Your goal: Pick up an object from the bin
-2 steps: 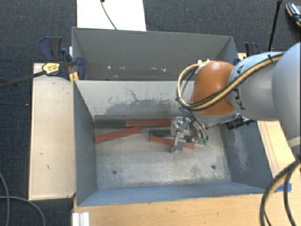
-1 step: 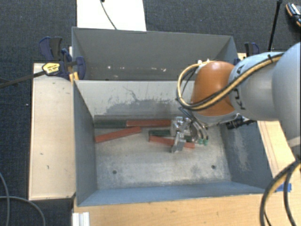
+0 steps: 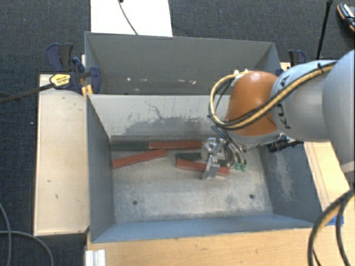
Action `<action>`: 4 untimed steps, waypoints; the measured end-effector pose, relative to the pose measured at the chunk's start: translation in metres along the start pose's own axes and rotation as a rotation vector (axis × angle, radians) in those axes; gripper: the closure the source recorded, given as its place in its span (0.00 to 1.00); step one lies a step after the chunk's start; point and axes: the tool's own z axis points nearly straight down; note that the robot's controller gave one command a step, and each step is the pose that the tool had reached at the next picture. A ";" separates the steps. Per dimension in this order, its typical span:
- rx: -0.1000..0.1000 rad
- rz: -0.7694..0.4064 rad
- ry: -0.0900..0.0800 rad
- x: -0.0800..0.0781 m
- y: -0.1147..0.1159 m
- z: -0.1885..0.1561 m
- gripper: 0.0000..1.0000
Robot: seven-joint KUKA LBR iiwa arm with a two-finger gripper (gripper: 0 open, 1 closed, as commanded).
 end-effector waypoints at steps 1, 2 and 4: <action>0.001 0.000 0.001 0.001 0.000 -0.017 1.00; 0.002 0.000 -0.004 -0.001 0.000 -0.030 1.00; 0.003 0.001 0.001 0.000 -0.001 -0.051 1.00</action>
Offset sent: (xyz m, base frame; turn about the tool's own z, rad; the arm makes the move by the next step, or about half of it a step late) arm 0.0000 -0.0001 0.0152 0.0000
